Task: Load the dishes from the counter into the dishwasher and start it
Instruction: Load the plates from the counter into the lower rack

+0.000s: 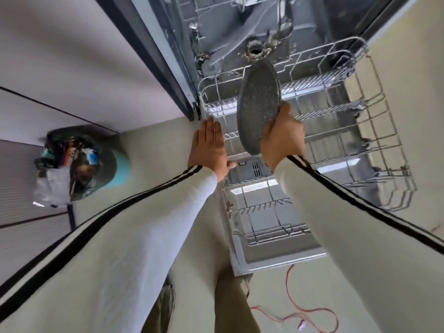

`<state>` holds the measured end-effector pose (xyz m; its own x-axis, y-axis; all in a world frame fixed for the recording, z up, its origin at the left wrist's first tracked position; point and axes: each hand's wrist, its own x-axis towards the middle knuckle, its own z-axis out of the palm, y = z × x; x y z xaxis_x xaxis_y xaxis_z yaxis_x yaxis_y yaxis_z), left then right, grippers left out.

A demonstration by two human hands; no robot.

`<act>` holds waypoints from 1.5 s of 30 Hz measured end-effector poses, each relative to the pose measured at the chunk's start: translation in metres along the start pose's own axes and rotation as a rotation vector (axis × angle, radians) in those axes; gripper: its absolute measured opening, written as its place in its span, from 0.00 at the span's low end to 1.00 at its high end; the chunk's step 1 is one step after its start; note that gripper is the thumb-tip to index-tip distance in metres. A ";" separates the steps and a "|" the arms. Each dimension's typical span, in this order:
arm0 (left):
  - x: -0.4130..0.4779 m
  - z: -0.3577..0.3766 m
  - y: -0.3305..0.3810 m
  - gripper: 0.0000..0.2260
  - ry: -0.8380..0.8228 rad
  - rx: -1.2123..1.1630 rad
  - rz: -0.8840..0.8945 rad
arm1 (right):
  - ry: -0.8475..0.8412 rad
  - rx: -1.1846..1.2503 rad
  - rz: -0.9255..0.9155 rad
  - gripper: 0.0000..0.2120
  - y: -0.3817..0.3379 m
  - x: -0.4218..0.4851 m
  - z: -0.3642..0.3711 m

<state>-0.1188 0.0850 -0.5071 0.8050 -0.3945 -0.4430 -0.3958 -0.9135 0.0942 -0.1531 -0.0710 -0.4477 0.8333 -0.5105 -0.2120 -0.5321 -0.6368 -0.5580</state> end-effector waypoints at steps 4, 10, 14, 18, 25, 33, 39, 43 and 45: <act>0.023 0.006 -0.018 0.58 -0.042 -0.009 -0.055 | -0.032 -0.074 -0.141 0.18 -0.025 0.023 0.024; 0.038 0.010 -0.041 0.61 -0.132 -0.022 -0.023 | -0.130 -0.141 -0.205 0.18 -0.056 0.036 0.051; 0.047 0.011 -0.048 0.60 -0.125 -0.056 -0.008 | -0.224 -0.306 -0.196 0.20 -0.077 0.037 0.062; 0.051 0.017 -0.050 0.53 -0.127 -0.064 0.014 | -0.333 -0.420 -0.077 0.19 -0.080 0.028 0.086; 0.052 0.030 -0.055 0.56 -0.073 -0.078 0.069 | -0.423 -0.293 0.033 0.16 -0.044 0.017 0.115; 0.047 0.035 -0.054 0.54 -0.044 -0.006 0.088 | -0.498 -0.141 0.193 0.22 0.015 -0.013 0.119; 0.034 0.039 -0.051 0.46 0.014 -0.027 0.091 | -0.435 -0.179 0.064 0.37 0.005 -0.021 0.110; 0.024 0.040 -0.052 0.51 -0.051 -0.089 -0.026 | -0.424 -0.156 0.029 0.35 -0.004 -0.024 0.104; 0.019 0.039 -0.052 0.49 -0.033 -0.129 -0.034 | -0.409 -0.191 -0.026 0.34 -0.009 -0.026 0.102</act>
<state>-0.0997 0.1284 -0.5549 0.8010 -0.3618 -0.4770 -0.3071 -0.9322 0.1913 -0.1543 0.0067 -0.5186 0.8170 -0.2476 -0.5208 -0.4966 -0.7611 -0.4172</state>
